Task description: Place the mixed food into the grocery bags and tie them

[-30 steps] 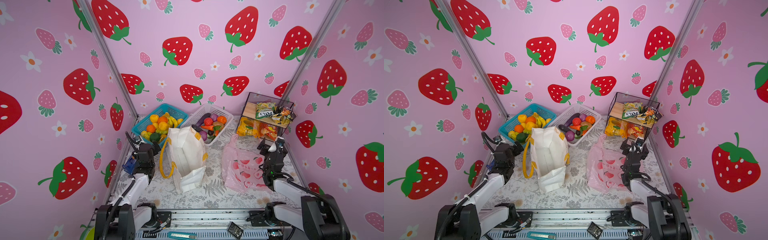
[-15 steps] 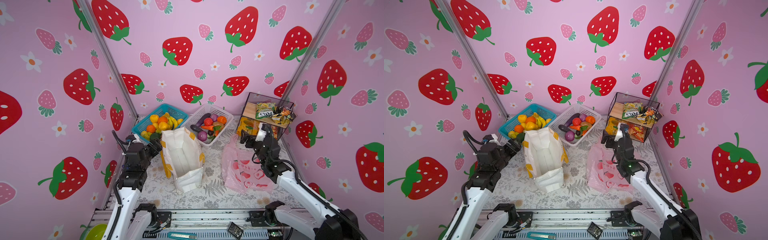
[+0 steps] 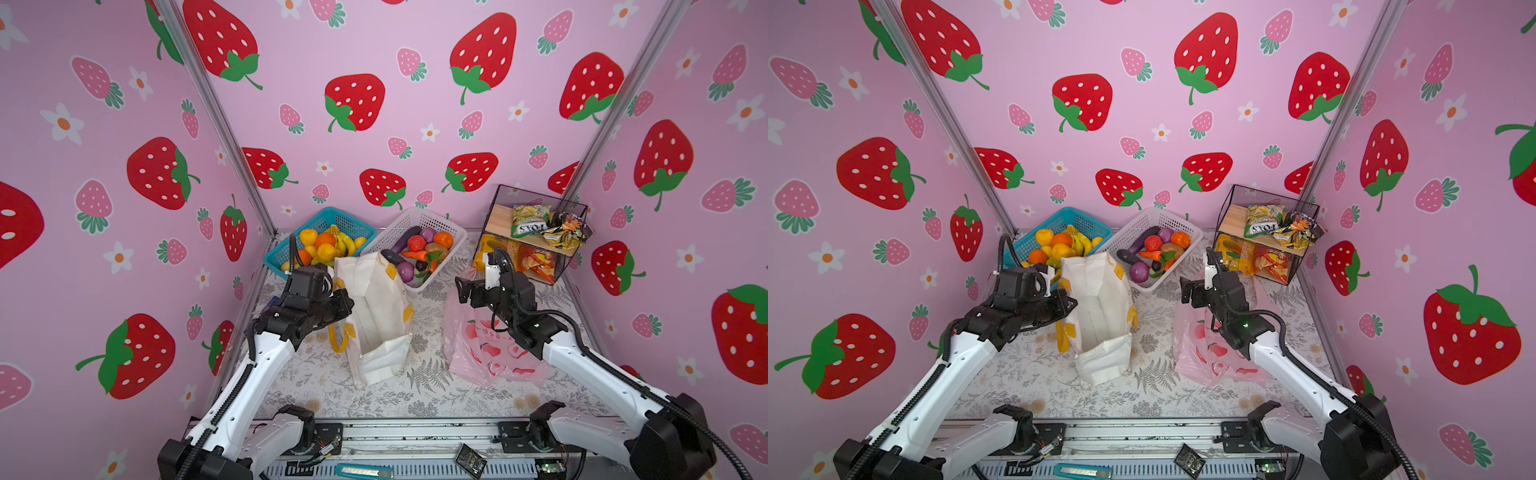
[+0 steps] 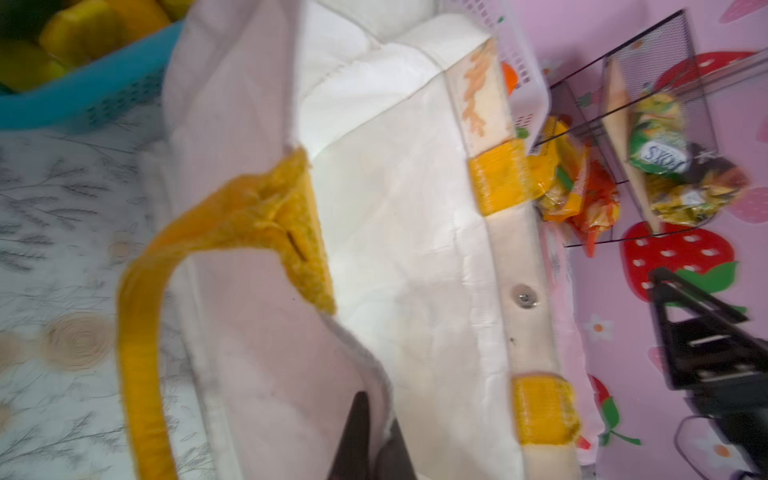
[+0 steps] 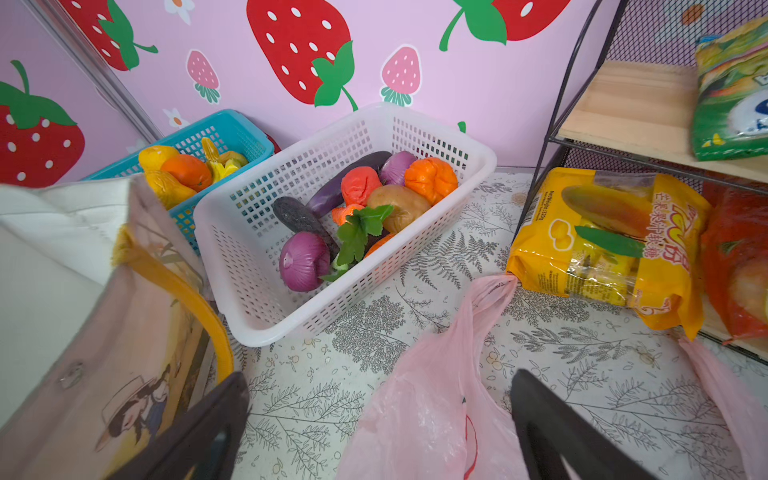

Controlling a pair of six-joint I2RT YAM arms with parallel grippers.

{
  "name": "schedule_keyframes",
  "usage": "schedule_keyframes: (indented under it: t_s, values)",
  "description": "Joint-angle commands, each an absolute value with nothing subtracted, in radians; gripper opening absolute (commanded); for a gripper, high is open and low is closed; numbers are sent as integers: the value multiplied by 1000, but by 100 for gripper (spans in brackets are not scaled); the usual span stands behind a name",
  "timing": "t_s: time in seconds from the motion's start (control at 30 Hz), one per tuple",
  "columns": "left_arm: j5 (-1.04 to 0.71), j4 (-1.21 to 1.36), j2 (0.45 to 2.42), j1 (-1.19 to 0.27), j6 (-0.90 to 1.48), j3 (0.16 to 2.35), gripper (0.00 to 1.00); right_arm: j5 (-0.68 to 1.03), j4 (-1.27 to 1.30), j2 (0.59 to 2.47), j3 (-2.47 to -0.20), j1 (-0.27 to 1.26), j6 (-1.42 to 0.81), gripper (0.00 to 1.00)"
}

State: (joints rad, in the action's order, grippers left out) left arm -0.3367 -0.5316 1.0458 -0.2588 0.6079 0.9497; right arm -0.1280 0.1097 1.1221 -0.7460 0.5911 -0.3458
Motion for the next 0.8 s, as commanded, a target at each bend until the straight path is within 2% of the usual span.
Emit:
schedule_keyframes:
  t_s: [0.0, 0.07, 0.3, 0.37, 0.43, 0.53, 0.77]
  values:
    - [-585, -264, 1046, -288, 730, 927, 0, -122, 102, 1120, -727, 595, -364, 100]
    - [-610, -274, 1054, -290, 732, 958, 0, -131, 92, 1118, -731, 595, -357, 100]
    - [-383, -585, 1105, -280, 496, 1065, 0, -254, -3, 1156, -818, 578, -277, 100]
    - [-383, -595, 1117, -266, 475, 1055, 0, -225, -3, 1175, -833, 549, -281, 100]
    - [-387, -578, 1111, -254, 477, 1032, 0, -103, 16, 1215, -841, 509, -326, 100]
    - [-389, -554, 1092, -240, 486, 1004, 0, 34, 61, 1309, -859, 529, -372, 90]
    - [-305, -582, 1050, -235, 469, 979, 0, 38, 119, 1519, -902, 614, -327, 69]
